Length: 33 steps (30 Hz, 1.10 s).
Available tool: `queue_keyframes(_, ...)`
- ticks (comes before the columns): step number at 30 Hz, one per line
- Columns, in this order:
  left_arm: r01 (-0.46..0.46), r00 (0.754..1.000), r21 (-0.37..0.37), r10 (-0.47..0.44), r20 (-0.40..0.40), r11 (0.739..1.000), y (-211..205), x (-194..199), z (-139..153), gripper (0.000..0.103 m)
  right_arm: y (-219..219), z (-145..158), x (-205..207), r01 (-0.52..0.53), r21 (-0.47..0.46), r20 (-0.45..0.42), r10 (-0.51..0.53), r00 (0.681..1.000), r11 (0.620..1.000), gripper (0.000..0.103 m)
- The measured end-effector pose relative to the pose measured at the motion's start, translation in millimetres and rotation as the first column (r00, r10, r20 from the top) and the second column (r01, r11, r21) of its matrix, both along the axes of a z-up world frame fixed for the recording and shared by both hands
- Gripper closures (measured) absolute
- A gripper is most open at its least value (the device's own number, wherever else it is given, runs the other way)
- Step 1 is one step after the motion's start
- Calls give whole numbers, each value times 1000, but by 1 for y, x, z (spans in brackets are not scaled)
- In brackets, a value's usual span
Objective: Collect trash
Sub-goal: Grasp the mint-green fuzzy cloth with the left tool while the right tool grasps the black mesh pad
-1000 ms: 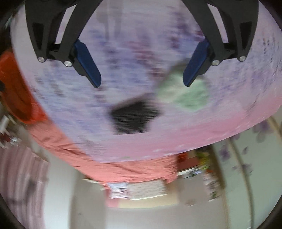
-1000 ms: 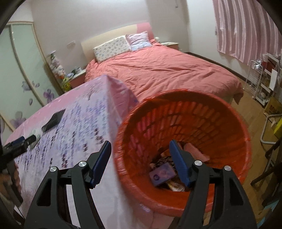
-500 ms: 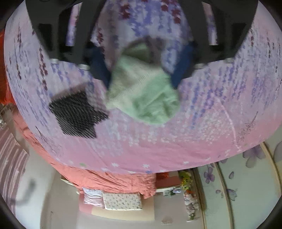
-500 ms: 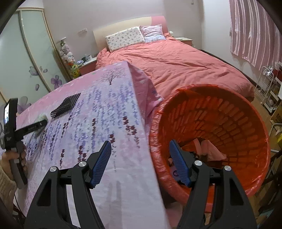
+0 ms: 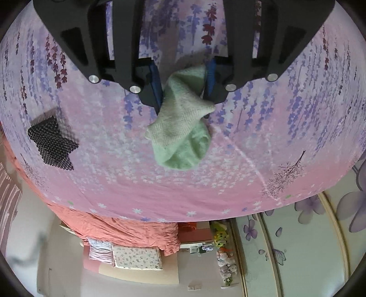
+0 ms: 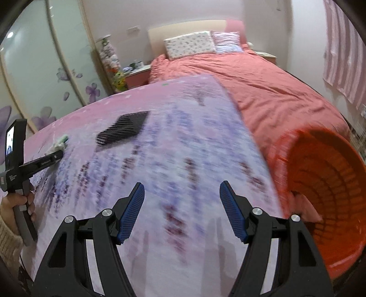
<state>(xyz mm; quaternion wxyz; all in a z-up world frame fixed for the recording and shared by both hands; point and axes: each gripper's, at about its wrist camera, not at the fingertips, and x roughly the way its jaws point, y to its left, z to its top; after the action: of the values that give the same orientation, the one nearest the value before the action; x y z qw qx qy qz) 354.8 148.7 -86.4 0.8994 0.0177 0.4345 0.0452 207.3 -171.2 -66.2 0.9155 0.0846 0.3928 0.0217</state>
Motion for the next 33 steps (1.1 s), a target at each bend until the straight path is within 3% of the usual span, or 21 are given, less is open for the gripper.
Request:
queue_keyframes(9,-5,1000,-28,5,-1,1000,4,3,-1,66,70,-3,92,-76,-4,-12,76,997,997,35)
queue_keyframes(16,-9,1000,-33,9,-1,999,8,3,-1,65,91,-16,135,-47,-76,-71,41,997,996,34)
queue_keyframes(17,-8,1000,-33,8,-1,999,7,3,-1,65,92,-16,136,-42,-82,-69,37,997,996,43)
queue_keyframes(18,-9,1000,-36,9,-1,999,8,4,-1,64,92,-15,134,-54,-65,-61,50,997,996,62)
queue_keyframes(19,-9,1000,-37,9,-1,999,8,4,-1,64,90,-15,131,-67,-44,-57,64,996,997,72)
queue_keyframes(20,-10,1000,-38,10,-1,999,8,4,-1,64,88,-15,127,-81,-21,-54,79,995,997,88)
queue_keyframes(21,-10,1000,-37,10,-1,999,8,4,-1,64,85,-16,124,-89,-9,-53,89,995,996,93)
queue_keyframes(26,-10,1000,-37,10,-1,999,8,4,-1,64,69,-17,93,-87,2,-52,87,995,996,95)
queue_keyframes(33,-10,1000,-38,10,-2,999,8,4,-1,64,57,-16,49,-92,-94,-52,87,995,991,95)
